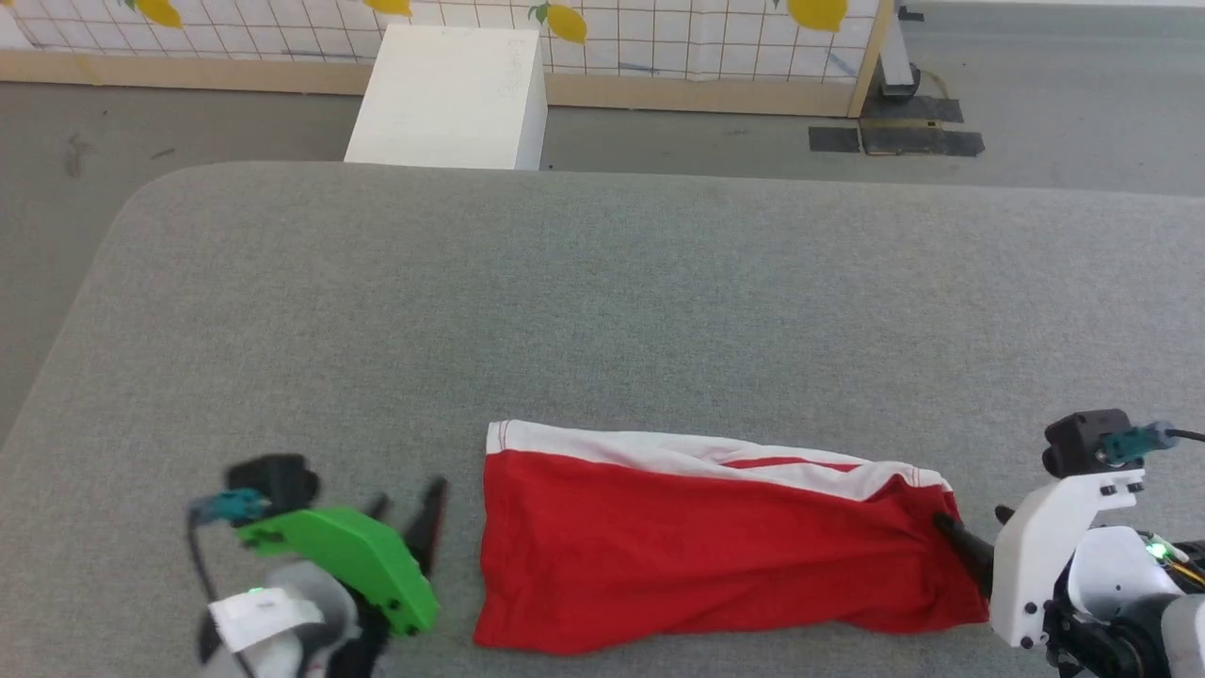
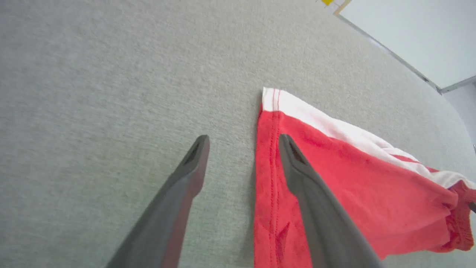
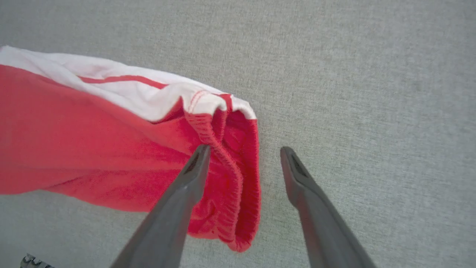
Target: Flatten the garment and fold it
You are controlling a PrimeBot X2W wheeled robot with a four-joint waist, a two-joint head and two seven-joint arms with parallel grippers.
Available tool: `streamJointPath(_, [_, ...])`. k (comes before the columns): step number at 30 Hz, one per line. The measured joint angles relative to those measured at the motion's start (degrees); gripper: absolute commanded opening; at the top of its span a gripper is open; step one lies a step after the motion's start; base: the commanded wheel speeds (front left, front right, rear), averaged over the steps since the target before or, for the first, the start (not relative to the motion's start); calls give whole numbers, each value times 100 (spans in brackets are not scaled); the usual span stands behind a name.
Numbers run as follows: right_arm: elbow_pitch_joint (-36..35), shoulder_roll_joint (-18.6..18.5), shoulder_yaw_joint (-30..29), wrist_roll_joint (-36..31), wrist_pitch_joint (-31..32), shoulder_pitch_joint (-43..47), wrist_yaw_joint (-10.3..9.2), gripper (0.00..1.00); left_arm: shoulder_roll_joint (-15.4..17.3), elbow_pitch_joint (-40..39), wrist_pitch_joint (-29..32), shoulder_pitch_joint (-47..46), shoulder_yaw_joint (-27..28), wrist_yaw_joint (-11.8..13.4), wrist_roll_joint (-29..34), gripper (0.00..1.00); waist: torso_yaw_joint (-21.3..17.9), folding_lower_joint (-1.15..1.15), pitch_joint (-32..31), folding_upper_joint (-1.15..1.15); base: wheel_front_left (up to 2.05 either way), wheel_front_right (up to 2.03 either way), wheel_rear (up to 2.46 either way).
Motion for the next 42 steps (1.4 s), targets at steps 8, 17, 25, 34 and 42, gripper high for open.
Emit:
streamJointPath(8, [-471, 375, -134, -441, -127, 312, -1, 100, 424, -13, -2242, -287, 267, -356, 1359, 100, -94, 0, -43, 0, 0, 0, 0])
streamJointPath(17, [185, 650, -178, -1051, -495, 94, -1, 100, 90, 216, -2972, -298, 486, -567, 1975, 100, -70, 0, 107, 0, 0, 0, 0])
streamJointPath(25, [951, 731, -48, -1146, -762, -247, -1, 100, -285, 159, -2996, -239, 898, -857, 2305, 100, 63, 0, 270, 0, 0, 0, 0])
streamJointPath(34, [1152, 736, -88, -1116, -758, -392, 4, 0, -568, 327, -2996, -110, 1162, -1112, 2590, 100, 52, 0, 255, 0, 0, 0, 0])
streamJointPath(42, [1277, 19, -882, -1165, -446, -469, 2, 0, -738, 419, -2996, -87, 1312, -1190, 2836, 100, -15, 0, 237, 0, 0, 0, 0])
